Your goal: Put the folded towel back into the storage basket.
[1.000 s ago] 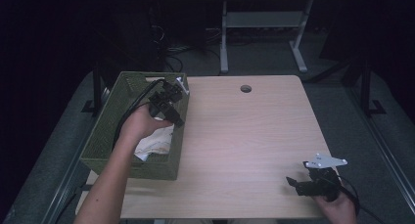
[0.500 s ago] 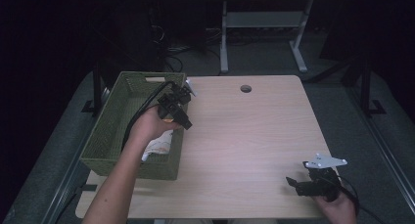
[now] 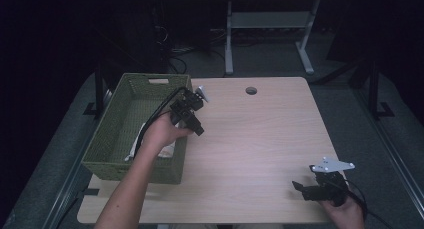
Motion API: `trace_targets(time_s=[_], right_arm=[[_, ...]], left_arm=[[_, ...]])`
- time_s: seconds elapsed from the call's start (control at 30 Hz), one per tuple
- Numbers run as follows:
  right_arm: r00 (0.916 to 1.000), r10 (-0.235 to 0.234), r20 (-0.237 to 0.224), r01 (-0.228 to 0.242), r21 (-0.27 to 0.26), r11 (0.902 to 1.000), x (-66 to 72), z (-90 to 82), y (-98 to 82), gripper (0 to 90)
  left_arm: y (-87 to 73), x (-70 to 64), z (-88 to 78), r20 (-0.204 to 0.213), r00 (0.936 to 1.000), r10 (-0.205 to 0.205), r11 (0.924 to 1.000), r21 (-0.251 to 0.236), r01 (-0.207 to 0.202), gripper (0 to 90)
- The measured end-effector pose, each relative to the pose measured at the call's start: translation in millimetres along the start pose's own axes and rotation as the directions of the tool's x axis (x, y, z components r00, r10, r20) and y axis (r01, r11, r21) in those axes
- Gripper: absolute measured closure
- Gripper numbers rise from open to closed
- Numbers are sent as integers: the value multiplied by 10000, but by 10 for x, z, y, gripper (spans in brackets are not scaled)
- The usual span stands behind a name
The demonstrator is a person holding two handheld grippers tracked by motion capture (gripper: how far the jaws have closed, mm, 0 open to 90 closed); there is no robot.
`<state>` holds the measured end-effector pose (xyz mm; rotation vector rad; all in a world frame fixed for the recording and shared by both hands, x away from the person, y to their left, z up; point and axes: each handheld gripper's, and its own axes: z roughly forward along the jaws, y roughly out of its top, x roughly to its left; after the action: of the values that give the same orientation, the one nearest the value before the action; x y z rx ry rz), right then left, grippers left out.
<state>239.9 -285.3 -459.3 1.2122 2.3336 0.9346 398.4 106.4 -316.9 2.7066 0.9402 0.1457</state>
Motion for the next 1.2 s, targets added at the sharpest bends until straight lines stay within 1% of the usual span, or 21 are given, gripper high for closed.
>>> trace_targets(time_s=[0.17,0.2,0.3,0.43,0.53,0.57,0.67,0.77,0.83,1.2], right_arm=[[10000,-35,-4,35,-5,10000,5,5,4,154],[10000,-31,-7,31,-1,10000,6,6,4,153],[10000,-59,-8,59,1,10000,12,9,6,153],[10000,-62,-16,62,17,10000,18,10,8,153],[10000,-63,-20,63,28,10000,24,13,9,153],[10000,-71,-22,71,45,10000,23,16,10,153],[10000,-73,-23,73,33,10000,25,16,10,153],[10000,-67,-22,67,30,10000,24,16,10,153],[10000,-80,-23,80,44,10000,25,17,10,153],[10000,-80,-34,80,29,10000,28,17,10,153]], left_arm=[[19,-45,52,54,10000,48,10000,41,-48,493],[24,-55,63,-16,9999,130,9999,108,-130,493],[37,-85,79,-9,9999,144,9999,31,-144,491],[39,-122,116,62,10000,42,9999,-93,-42,485],[46,-136,136,16,9999,107,9999,-55,-107,480],[53,-160,160,88,9999,53,10000,-81,-52,480],[65,-178,177,137,9999,44,9999,-116,-42,480],[92,-223,210,122,9998,149,9999,-48,-149,477],[111,-262,241,247,9996,147,9999,-74,-146,477],[177,-364,377,439,9988,239,9997,-95,-235,474]])
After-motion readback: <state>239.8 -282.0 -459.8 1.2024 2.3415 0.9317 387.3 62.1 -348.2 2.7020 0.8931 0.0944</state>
